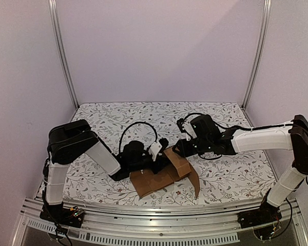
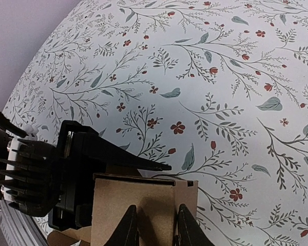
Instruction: Fold the paper box
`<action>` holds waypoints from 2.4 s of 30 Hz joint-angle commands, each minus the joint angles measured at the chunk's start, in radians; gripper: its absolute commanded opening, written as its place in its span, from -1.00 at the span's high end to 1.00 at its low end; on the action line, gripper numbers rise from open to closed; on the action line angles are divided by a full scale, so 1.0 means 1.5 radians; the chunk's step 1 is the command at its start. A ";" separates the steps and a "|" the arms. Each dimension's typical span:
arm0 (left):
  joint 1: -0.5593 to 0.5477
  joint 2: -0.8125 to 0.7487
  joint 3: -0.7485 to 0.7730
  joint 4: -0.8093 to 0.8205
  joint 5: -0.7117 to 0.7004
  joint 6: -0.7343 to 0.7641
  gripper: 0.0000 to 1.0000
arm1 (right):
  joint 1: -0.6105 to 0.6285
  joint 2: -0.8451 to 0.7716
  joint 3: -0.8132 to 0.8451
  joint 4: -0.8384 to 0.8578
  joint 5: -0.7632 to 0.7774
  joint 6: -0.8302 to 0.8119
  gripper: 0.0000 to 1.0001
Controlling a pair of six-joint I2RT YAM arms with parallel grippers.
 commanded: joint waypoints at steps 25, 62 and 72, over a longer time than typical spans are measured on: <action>-0.009 0.085 0.033 0.162 0.000 -0.044 0.82 | -0.006 0.011 -0.023 0.008 -0.038 0.024 0.56; -0.012 0.006 -0.072 0.172 -0.053 -0.019 0.42 | -0.006 -0.010 -0.028 0.007 -0.033 0.029 0.53; -0.012 -0.008 -0.058 0.145 -0.041 -0.015 1.00 | -0.006 -0.022 -0.029 -0.008 -0.021 0.037 0.44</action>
